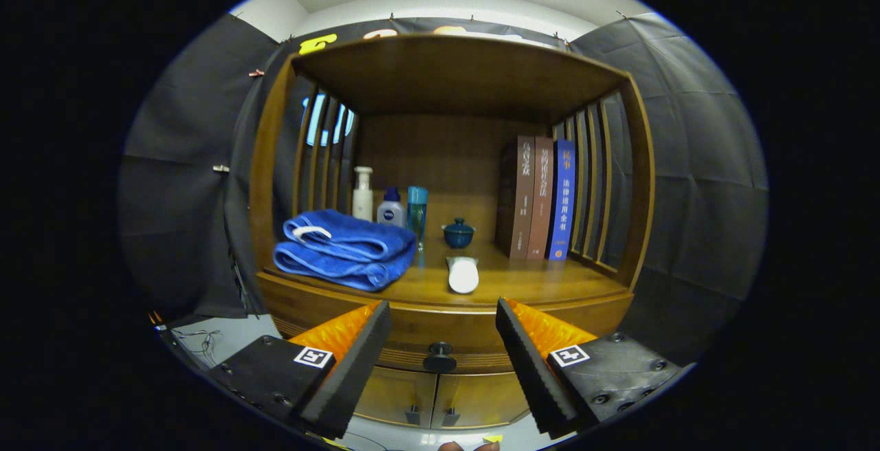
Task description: Pull open the drawer, take out the items inside it, and place them on the countertop above the cabinet.
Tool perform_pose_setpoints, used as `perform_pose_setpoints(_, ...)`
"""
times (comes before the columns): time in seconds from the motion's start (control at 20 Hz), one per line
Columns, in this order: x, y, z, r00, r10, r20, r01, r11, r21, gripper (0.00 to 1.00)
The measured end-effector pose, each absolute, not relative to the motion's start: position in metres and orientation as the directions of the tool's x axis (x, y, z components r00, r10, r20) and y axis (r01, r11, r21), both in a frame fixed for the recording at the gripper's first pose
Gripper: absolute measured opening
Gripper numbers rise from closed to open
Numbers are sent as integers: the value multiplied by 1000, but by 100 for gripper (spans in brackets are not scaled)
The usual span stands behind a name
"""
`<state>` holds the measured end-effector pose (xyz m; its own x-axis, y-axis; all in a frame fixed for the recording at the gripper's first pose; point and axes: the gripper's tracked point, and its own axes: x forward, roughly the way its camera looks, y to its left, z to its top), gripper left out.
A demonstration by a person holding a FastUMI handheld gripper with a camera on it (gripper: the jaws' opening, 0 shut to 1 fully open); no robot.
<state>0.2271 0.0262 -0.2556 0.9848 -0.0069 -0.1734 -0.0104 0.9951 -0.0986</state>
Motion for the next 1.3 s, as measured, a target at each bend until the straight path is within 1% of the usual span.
perform_pose_setpoints(0.3, 163, 46, -174, 987, 27, -161, -36, 998, -54, 99)
perform_pose_setpoints(0.55, 122, 45, -124, 988, 4, -156, -10, 999, -34, 99)
perform_pose_setpoints(0.9, 75, 36, -97, 990, -9, -142, 7, 1000, -15, 99)
perform_pose_setpoints(1.15, 65, 20, -91, 990, -34, -139, 29, 999, -39, 99)
perform_pose_setpoints(1.3, 65, 21, -92, 990, -24, -137, 20, 999, -26, 99)
